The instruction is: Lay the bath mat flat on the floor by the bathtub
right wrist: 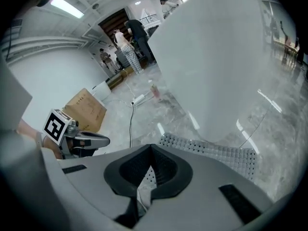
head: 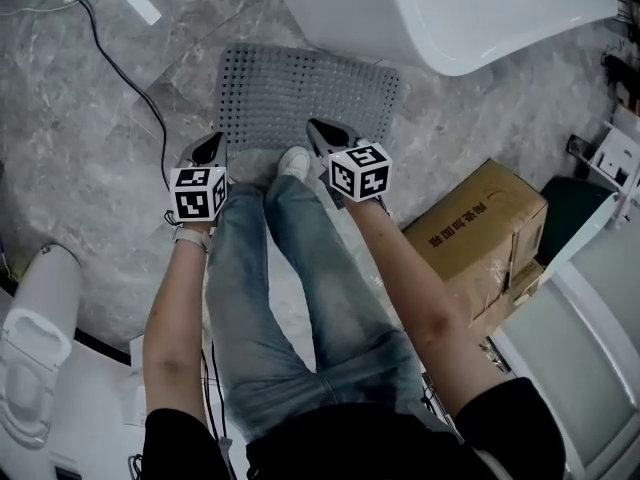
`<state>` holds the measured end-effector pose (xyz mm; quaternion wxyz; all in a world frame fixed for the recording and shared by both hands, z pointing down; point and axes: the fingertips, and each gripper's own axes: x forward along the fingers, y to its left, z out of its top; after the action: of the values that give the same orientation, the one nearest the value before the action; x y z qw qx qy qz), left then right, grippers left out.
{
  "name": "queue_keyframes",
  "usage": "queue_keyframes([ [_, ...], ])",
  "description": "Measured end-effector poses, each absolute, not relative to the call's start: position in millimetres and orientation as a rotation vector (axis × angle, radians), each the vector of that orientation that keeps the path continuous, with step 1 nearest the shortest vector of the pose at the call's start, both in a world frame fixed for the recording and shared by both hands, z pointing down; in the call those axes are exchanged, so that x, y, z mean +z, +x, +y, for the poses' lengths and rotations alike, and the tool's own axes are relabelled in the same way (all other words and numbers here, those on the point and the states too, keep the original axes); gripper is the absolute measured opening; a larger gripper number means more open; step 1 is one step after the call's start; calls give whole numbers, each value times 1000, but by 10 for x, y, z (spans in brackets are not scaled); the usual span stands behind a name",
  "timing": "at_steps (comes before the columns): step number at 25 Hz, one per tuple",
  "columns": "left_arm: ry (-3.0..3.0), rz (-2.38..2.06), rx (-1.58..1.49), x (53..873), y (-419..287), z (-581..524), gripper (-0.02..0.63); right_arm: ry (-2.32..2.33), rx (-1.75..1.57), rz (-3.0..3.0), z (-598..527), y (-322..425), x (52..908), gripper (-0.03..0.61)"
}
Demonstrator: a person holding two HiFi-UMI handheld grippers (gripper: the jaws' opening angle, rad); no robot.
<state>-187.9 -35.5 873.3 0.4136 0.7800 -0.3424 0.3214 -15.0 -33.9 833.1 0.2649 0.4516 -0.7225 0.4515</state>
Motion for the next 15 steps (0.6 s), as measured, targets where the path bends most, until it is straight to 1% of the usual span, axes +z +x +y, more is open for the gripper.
queue_keyframes([
  [8, 2009, -905, 754, 7561, -1871, -366, 17, 1240, 1201, -2052, -378, -357, 7152, 26],
  [15, 2070, -914, 724, 6571, -1805, -331, 17, 1264, 1189, -2097, -302, -395, 6216, 26],
])
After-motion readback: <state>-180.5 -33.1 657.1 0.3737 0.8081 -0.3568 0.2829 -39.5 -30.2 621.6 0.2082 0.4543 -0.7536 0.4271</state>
